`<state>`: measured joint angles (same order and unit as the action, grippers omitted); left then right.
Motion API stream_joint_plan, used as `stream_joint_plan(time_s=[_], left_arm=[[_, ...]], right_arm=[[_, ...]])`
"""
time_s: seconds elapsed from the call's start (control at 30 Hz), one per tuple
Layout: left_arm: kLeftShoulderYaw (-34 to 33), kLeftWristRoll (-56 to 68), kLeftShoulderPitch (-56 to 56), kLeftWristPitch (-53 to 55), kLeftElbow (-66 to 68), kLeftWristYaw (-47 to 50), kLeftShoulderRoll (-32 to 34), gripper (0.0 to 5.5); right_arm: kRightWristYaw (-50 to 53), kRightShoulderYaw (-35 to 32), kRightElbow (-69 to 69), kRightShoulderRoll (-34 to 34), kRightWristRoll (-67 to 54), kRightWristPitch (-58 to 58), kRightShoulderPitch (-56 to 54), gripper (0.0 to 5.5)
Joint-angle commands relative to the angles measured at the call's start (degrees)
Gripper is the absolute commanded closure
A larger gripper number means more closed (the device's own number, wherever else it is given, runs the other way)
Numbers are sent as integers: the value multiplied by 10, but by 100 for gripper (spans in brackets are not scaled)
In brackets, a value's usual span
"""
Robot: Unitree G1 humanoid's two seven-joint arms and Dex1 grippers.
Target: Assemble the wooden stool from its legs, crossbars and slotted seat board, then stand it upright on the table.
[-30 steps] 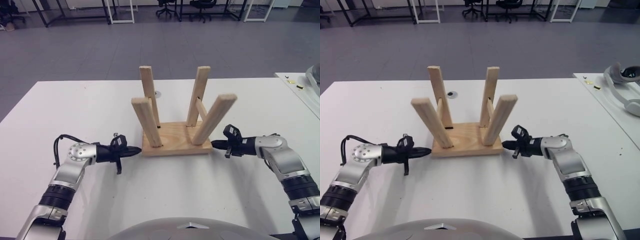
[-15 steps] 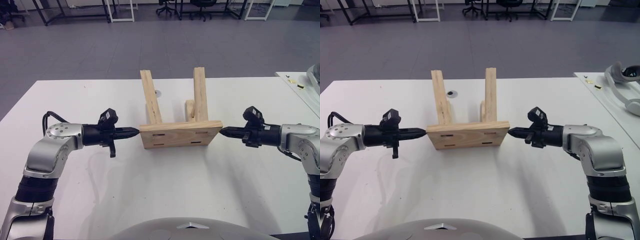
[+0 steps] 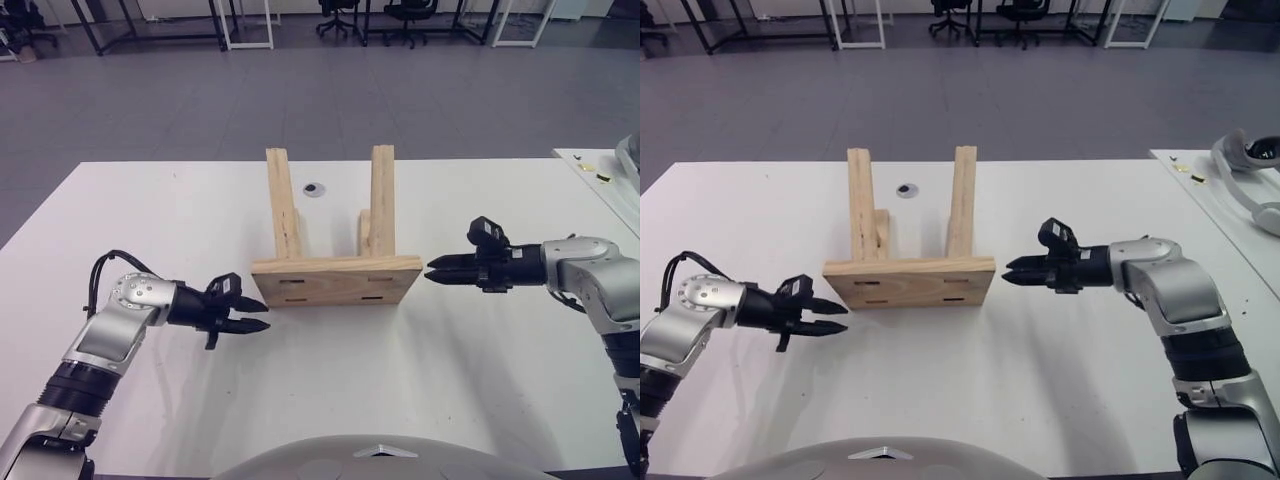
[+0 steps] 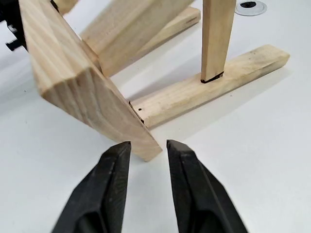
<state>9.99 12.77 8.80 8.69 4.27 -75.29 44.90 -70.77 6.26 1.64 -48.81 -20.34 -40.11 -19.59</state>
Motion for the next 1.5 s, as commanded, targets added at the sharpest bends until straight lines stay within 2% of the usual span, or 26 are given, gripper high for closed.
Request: stream_joint_plan(time_s=[0.03,0.17,0.27,0.43,0.63,0.7,0.87,1.33,1.37,1.5], left_arm=[[-1,-19,21,-55,33,2,-1,317],[-15,-30,22,-131,70,-5,13,256],[-21,-35,32,-165,108,-19,27,256],[-15,-53,47,-196,137,11,3,256],[-19,-47,58,-211,162,7,-3,256],[-18,-44,70,-209,174,3,-6,256],[-26,-43,88,-221,201,11,-15,178],[-26,-15,97,-215,181,-6,-48,164],[-26,-14,100,-213,183,-6,-49,147],[-27,-12,106,-204,185,-9,-52,82]], right_arm=[[-18,24,-48,-16,37,62,-26,377],[-44,15,-30,-8,10,62,-26,373],[-51,19,-29,3,1,62,-33,373],[-4,28,-42,30,24,74,-23,373],[-60,52,-30,7,24,87,-9,373],[-53,52,-36,19,25,88,-14,373],[-43,57,-41,31,32,98,-13,319],[-22,63,-38,61,33,108,-9,344],[-22,64,-40,64,34,110,-11,347],[4,61,-57,78,49,124,-19,274]])
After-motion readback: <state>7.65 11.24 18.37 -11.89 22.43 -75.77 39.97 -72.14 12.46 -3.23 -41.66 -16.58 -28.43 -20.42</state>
